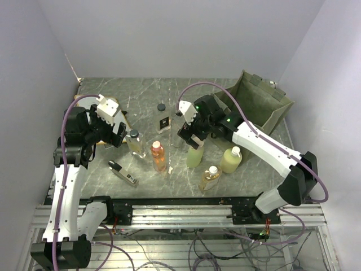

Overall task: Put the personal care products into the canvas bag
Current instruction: Pick up the care product from the center of the board.

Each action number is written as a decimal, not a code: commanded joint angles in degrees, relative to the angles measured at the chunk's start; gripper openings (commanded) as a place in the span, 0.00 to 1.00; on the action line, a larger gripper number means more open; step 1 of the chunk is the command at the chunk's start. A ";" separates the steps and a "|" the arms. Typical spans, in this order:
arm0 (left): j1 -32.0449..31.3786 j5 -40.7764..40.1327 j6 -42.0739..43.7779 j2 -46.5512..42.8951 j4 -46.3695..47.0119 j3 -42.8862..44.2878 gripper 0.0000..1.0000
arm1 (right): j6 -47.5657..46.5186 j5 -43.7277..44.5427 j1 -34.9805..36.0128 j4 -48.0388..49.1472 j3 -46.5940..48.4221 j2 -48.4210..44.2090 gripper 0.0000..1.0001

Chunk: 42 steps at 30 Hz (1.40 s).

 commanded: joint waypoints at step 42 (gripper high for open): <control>-0.53 0.51 1.31 0.66 1.14 0.37 0.99 | -3.24 -7.64 -4.98 -18.09 0.79 0.43 0.74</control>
